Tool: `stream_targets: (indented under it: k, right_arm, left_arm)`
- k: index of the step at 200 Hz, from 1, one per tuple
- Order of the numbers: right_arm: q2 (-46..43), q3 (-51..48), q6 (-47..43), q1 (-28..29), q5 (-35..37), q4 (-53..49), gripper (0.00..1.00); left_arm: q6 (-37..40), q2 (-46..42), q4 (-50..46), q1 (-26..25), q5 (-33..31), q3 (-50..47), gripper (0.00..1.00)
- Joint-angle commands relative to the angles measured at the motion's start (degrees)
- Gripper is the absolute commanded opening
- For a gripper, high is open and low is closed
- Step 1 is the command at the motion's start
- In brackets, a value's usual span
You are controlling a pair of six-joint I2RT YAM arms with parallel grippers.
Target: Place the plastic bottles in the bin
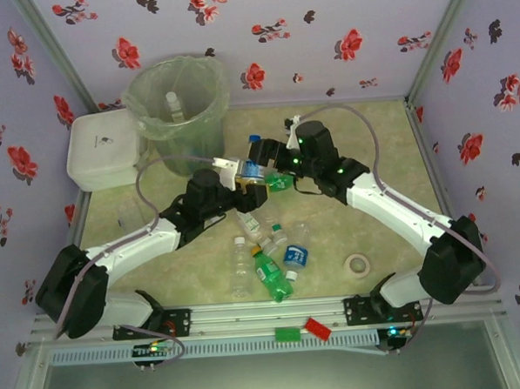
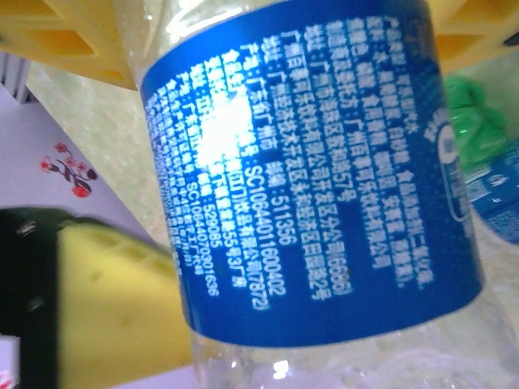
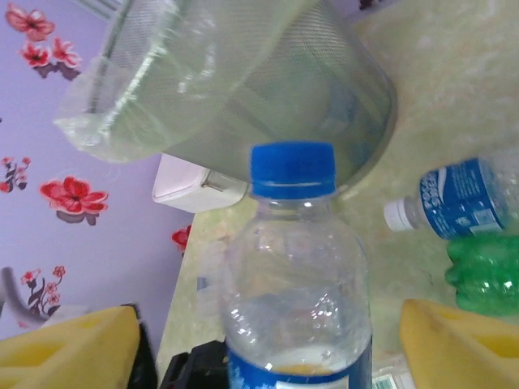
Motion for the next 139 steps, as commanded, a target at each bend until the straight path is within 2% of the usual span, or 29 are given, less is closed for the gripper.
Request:
stream_targets:
  k: [1, 17, 83, 139]
  right_arm:
    - [-0.2, 3.3, -1.7, -1.2, -1.9, -2.6, 0.92]
    - [-1.8, 3.2, -2.1, -2.8, -0.8, -3.5, 0.99]
    - [-12.2, -6.0, -6.3, -5.8, 13.2, -9.8, 1.00]
    - [-12.3, -12.2, -5.3, -6.0, 13.1, -9.3, 1.00]
  left_arm:
    - [1.1, -3.0, -0.5, 1.2, -2.5, 0.1, 0.57]
    - [1.7, -3.7, -2.2, 2.4, -2.6, 1.7, 0.56]
    - [9.1, -6.3, -12.8, 7.3, -2.8, 16.1, 0.55]
    - [9.6, -3.7, -21.5, 16.8, -5.8, 28.6, 0.54]
